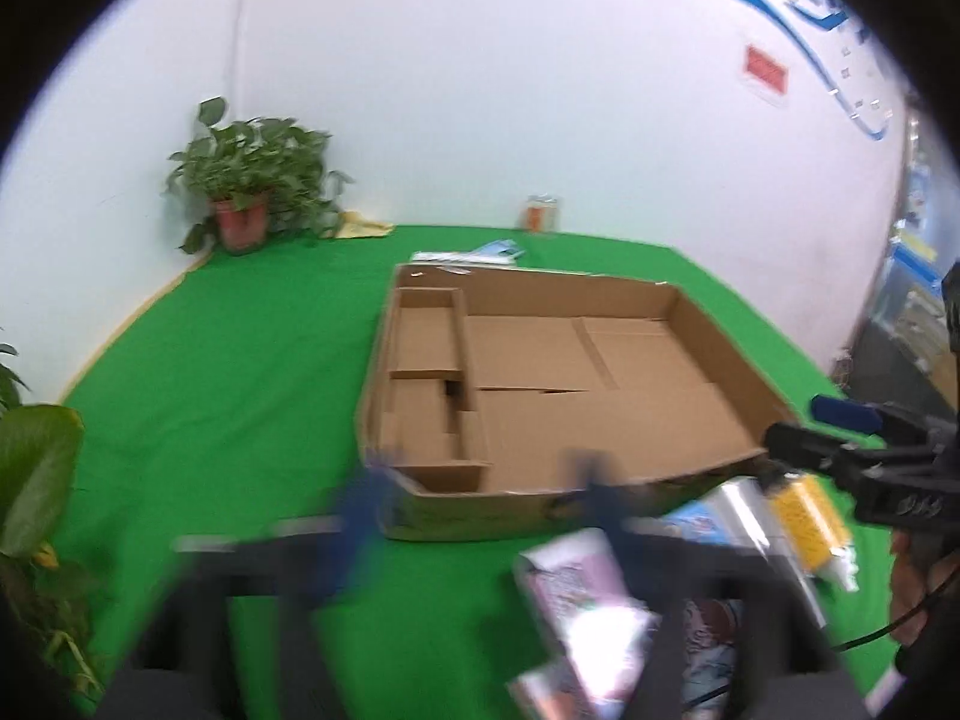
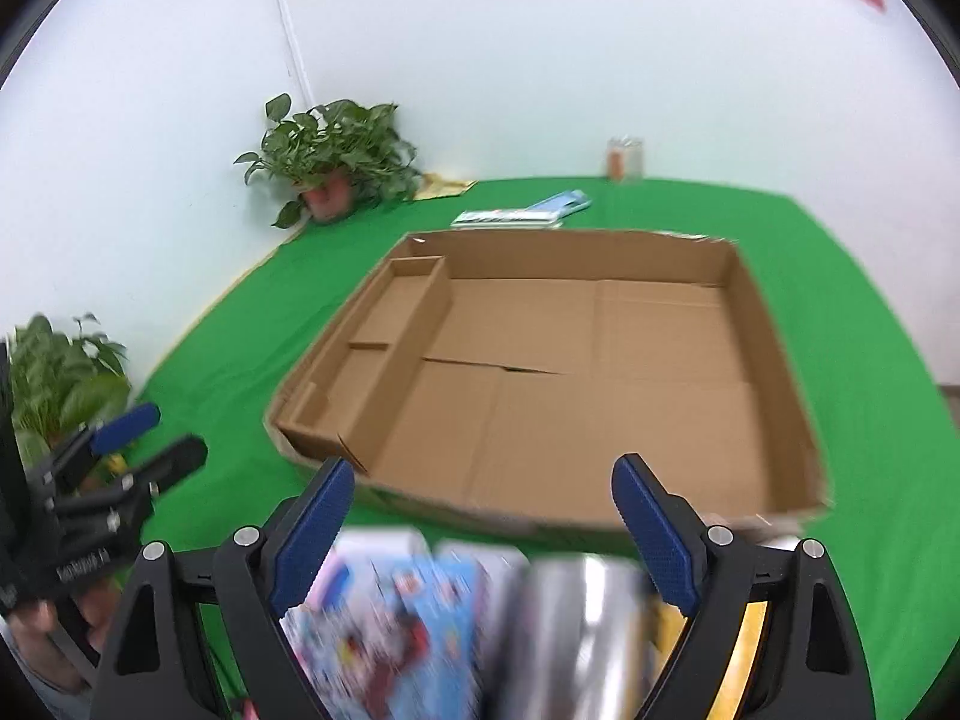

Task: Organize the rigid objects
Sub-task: 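Grasp the comic game box with the left tool while the right tool grips it too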

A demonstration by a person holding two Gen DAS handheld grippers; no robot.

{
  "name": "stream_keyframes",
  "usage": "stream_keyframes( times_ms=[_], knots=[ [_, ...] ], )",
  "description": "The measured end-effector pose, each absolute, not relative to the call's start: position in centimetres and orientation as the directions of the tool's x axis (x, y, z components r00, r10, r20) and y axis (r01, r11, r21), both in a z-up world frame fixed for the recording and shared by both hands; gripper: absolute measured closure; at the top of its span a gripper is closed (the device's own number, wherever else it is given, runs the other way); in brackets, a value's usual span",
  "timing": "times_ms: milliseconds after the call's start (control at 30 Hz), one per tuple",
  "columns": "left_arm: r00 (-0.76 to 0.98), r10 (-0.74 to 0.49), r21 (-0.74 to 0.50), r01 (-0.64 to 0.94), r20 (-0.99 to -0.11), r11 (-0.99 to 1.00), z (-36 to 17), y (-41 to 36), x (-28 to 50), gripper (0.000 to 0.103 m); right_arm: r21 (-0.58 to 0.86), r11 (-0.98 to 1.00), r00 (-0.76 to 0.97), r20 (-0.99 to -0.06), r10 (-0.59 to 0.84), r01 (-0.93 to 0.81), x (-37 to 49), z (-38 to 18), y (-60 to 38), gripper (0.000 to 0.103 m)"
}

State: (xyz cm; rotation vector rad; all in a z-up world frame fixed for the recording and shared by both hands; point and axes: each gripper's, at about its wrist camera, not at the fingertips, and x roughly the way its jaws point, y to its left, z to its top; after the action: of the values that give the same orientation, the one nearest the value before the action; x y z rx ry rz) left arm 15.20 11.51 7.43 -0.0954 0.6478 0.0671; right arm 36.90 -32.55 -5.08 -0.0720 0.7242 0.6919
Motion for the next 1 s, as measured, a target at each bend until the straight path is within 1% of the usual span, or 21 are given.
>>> stream_keyframes(
  times_ms=[33, 67, 100, 133, 167, 200, 233, 267, 333, 367, 600, 800, 900, 1000],
  knots=[
    [0.782, 0.017, -0.087, -0.092, -0.623, 0.992, 7.3, 11.1, 15.0, 0.1, 0.133, 0.789, 0.571, -0.619, 0.539, -0.6, 35.6, -5.1, -33.4, 0.046],
    [0.777, -0.007, -0.121, -0.088, -0.629, 0.989, 7.3, 10.8, 14.9, 0.101, 0.113, 0.799, 0.587, -0.62, 0.521, -0.59, 35.2, -5.2, -34.2, 0.07],
    [0.78, -0.029, -0.138, -0.074, -0.626, 0.988, 7.3, 10.4, 14.6, 0.101, 0.108, 0.809, 0.592, -0.626, 0.507, -0.578, 34.5, -5.4, -35.0, 0.072],
    [0.789, -0.039, -0.127, -0.049, -0.613, 0.991, 7.6, 9.5, 14.0, 0.101, 0.115, 0.805, 0.584, -0.629, 0.512, -0.582, 34.2, -5.4, -35.5, 0.072],
    [0.794, -0.029, -0.102, -0.041, -0.607, 0.994, 7.8, 8.8, 13.8, 0.091, 0.113, 0.803, 0.582, -0.63, 0.513, -0.585, 33.7, -5.5, -35.8, 0.06],
    [0.788, -0.012, -0.072, -0.042, -0.616, 0.996, 7.9, 8.2, 13.7, 0.076, 0.099, 0.808, 0.595, -0.626, 0.504, -0.58, 32.9, -5.5, -36.4, 0.045],
    [0.78, 0.007, -0.053, -0.052, -0.626, 0.997, 7.8, 7.6, 13.6, 0.027, 0.09, 0.812, 0.606, -0.618, 0.5, -0.577, 32.5, -5.7, -36.8, 0.01],
    [0.776, 0.032, -0.04, -0.073, -0.63, 0.997, 7.9, 7.3, 13.5, 0.0, 0.081, 0.815, 0.626, -0.599, 0.5, -0.573, 31.9, -5.6, -37.4, 0.001],
    [0.811, 0.04, -0.066, -0.097, -0.584, 0.993, 8.0, 7.1, 12.8, 0.0, 0.071, 0.805, 0.627, -0.588, 0.511, -0.59, 31.7, -5.6, -38.2, 0.001],
    [0.81, 0.046, -0.069, -0.106, -0.585, 0.992, 8.0, 7.0, 12.8, 0.0, 0.073, 0.796, 0.617, -0.592, 0.519, -0.6, 31.5, -5.5, -38.1, 0.001],
    [0.767, 0.067, -0.063, -0.138, -0.639, 0.988, 7.0, 6.1, 12.0, 0.0, 0.078, 0.79, 0.591, -0.62, 0.516, -0.608, 31.2, -6.2, -38.0, 0.001],
    [0.751, 0.08, -0.038, -0.138, -0.656, 0.99, 6.3, 5.3, 11.6, 0.0, 0.088, 0.785, 0.573, -0.634, 0.519, -0.613, 31.9, -7.1, -38.1, 0.001],
    [0.738, 0.023, -0.117, -0.138, -0.674, 0.984, 5.9, 6.0, 11.3, 0.0, 0.129, 0.749, 0.534, -0.624, 0.57, -0.65, 31.8, -7.3, -38.6, 0.001],
    [0.712, -0.081, -0.242, -0.127, -0.697, 0.962, 5.2, 7.5, 11.0, 0.0, 0.247, 0.649, 0.402, -0.614, 0.679, -0.719, 31.2, -7.6, -39.4, 0.001]
  ],
)
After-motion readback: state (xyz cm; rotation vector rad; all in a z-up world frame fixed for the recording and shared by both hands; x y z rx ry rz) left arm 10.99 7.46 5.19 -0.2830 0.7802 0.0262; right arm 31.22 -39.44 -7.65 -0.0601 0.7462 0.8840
